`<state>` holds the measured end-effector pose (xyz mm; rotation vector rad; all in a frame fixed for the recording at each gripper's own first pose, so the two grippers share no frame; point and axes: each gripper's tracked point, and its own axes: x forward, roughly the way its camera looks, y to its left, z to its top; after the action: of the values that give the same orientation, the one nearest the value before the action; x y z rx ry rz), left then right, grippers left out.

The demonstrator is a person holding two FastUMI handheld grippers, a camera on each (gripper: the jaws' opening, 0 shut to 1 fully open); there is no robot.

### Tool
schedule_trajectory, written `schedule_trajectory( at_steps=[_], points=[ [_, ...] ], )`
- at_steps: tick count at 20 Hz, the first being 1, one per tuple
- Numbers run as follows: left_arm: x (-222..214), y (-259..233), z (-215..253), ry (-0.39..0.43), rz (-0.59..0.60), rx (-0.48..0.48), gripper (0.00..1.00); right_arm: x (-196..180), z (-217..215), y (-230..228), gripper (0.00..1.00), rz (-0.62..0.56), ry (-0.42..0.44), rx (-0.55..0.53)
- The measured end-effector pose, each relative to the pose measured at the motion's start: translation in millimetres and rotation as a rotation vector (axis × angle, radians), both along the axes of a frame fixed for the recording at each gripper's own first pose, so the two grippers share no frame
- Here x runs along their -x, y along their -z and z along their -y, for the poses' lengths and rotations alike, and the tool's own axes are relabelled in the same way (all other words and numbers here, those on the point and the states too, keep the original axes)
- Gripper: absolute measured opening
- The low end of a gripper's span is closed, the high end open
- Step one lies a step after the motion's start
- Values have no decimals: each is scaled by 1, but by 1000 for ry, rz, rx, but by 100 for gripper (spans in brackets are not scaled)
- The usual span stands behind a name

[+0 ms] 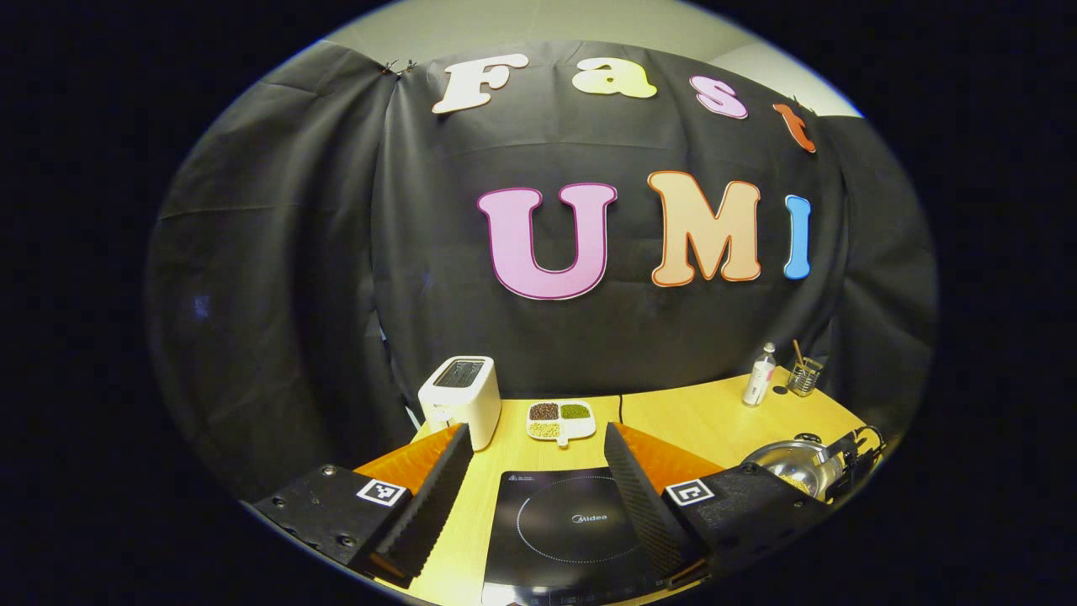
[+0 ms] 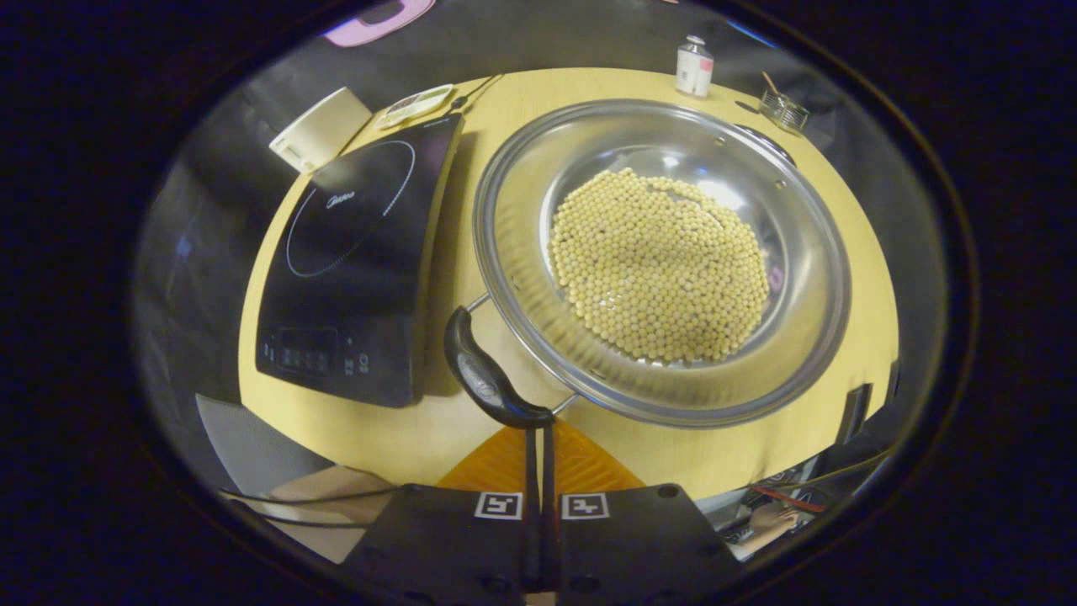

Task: First push the handle of the pot to place it horizontally, then grasp the pot with both hands and set it on the induction cooktop.

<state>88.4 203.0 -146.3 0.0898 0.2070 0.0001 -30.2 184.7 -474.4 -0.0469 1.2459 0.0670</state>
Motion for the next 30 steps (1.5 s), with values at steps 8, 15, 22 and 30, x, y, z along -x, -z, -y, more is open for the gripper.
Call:
schedule_trajectory(
  at_steps=[8,15,22,30],
  points=[
    [-1,14,-5,6,-28,32,96,-29,-34,2,3,50,113,-46],
    [0,29,-10,11,-65,55,96,-62,-53,2,3,98,178,-66],
    [-2,39,-8,13,-92,90,96,-94,-66,1,3,128,232,-96],
    [-2,55,4,23,-144,158,96,-100,-72,-10,3,142,188,-121]
  ],
)
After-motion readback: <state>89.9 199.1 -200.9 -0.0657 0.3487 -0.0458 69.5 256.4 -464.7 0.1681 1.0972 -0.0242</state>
